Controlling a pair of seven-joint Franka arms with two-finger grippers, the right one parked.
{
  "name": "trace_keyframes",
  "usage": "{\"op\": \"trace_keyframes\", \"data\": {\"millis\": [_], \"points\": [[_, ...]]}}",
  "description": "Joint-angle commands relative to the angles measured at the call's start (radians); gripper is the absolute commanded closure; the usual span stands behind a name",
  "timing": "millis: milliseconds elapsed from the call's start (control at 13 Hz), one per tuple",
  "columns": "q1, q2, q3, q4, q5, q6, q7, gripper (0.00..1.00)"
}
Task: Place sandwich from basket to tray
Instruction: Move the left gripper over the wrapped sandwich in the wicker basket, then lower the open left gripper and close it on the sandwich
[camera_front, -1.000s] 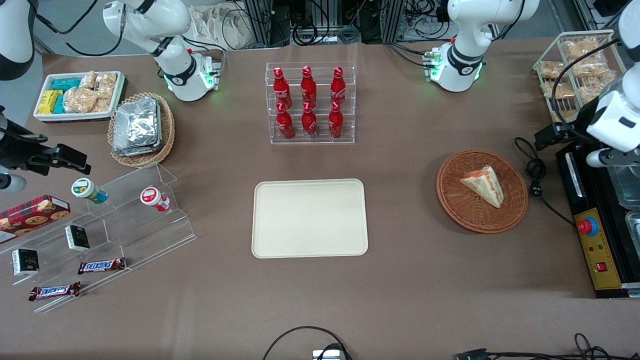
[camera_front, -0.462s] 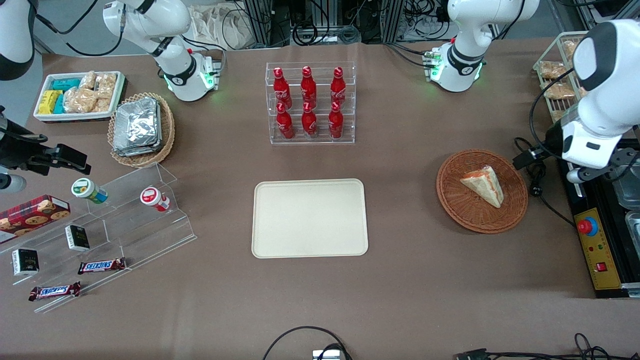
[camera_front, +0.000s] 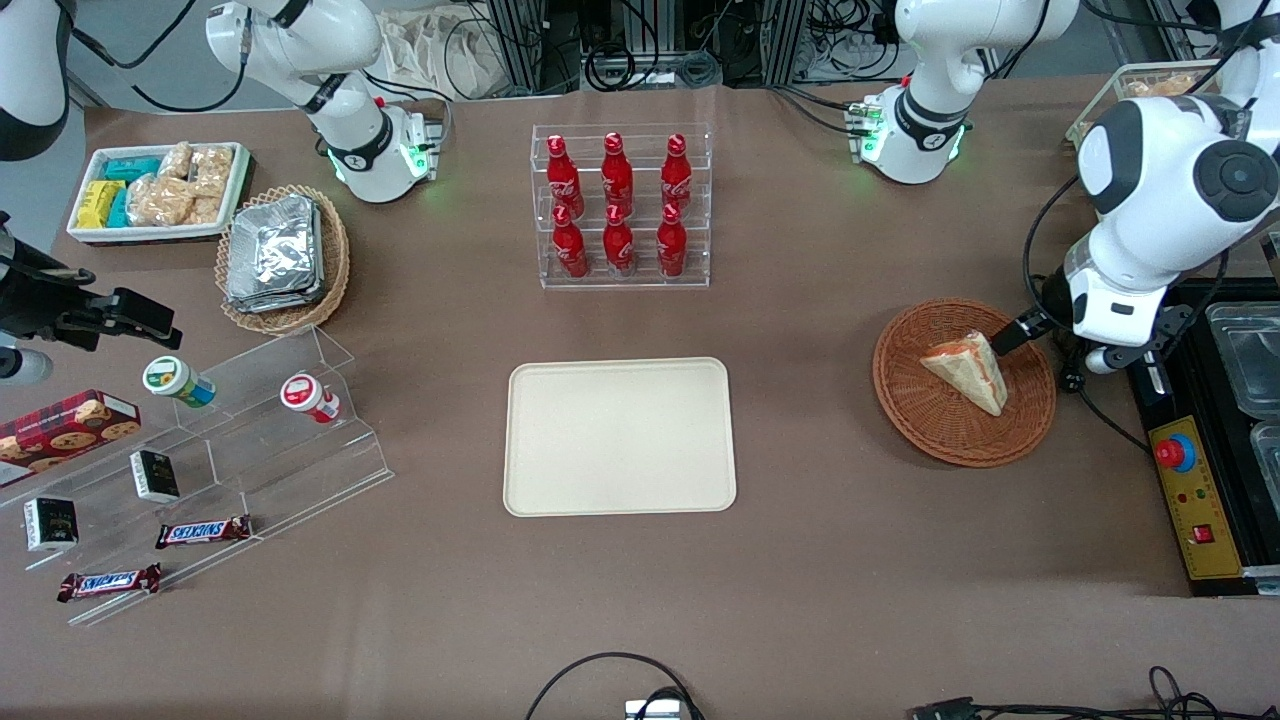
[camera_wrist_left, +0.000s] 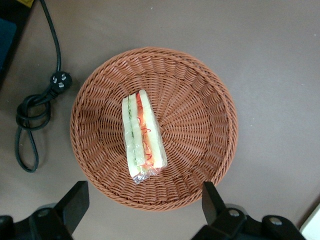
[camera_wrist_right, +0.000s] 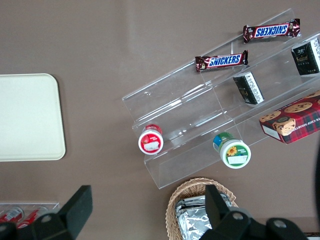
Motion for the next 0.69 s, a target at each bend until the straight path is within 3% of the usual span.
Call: {"op": "trace_keyframes", "data": {"millis": [0,615], "points": [[-0.002,-0.012,0.001,-0.09,-0.011,0.118,-0.06,0.0],[0.001,0.109,0.011,-0.174,-0.054,0.33,-0.14,0.0]]}}
